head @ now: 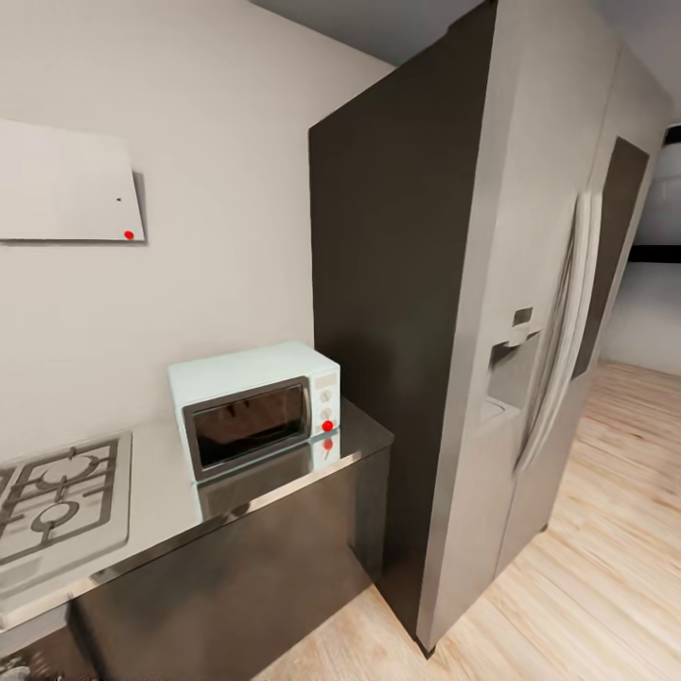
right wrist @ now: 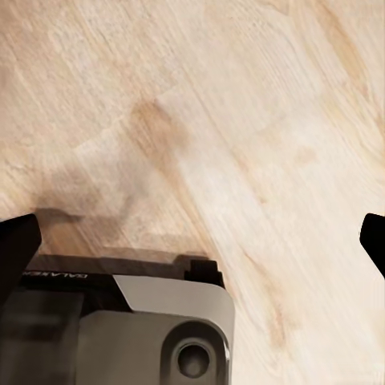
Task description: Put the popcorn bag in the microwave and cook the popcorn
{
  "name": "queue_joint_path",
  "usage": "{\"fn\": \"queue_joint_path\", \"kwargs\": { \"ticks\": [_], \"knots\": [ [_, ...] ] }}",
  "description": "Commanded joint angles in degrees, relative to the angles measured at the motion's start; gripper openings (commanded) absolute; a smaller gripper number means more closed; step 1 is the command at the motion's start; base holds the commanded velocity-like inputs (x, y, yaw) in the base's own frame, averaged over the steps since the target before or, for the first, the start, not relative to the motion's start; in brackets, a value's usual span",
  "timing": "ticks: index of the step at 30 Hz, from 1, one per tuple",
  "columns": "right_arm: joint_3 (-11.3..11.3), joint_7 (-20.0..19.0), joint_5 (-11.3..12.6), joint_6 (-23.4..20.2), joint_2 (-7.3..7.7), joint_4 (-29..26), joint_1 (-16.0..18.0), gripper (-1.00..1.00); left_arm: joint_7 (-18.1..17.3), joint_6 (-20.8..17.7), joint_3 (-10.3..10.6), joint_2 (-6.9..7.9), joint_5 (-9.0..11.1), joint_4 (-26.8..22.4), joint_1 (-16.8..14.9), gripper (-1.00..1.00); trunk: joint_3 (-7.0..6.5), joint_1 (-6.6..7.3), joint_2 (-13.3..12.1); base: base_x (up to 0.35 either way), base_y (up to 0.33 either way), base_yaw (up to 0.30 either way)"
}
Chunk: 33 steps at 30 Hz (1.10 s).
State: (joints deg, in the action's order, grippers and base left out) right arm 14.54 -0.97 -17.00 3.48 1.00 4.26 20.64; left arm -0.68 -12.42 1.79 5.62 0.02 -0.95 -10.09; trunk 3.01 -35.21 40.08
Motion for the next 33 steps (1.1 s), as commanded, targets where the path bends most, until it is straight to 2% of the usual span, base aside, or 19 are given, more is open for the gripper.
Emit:
{"fn": "queue_joint_path", "kwargs": {
  "ticks": [1,2,5,27,33],
  "knots": [
    [0.5,-0.1,-0.4,1.3,0.05,0.2,0.1,1.00,-0.1,-2.3,0.2,-0.32,0.0,-0.1,0.4,1.00,0.09,-0.02,0.1,0.000,0.000,0.216],
    [0.5,-0.1,-0.4,2.8,0.06,0.2,0.1,1.00,-0.1,-4.8,0.2,-1.49,0.0,-0.1,1.1,1.00,0.09,-0.02,0.1,0.000,0.000,0.239],
    [0.4,-0.1,-0.4,3.5,0.05,0.2,0.1,1.00,-0.1,-5.5,0.2,-2.08,0.0,-0.1,1.3,1.00,0.09,-0.02,0.1,0.000,0.000,0.246],
    [0.4,-0.1,-0.4,3.7,0.05,0.2,0.1,1.00,-0.2,-5.5,0.2,-2.19,0.0,-0.2,1.4,1.00,0.09,-0.02,0.1,0.001,0.000,0.250],
    [0.4,-0.1,-0.4,3.8,0.05,0.2,0.1,1.00,-0.2,-5.5,0.2,-2.19,0.0,-0.2,1.4,1.00,0.12,-0.02,0.1,0.215,-0.089,0.189]
  ]
}}
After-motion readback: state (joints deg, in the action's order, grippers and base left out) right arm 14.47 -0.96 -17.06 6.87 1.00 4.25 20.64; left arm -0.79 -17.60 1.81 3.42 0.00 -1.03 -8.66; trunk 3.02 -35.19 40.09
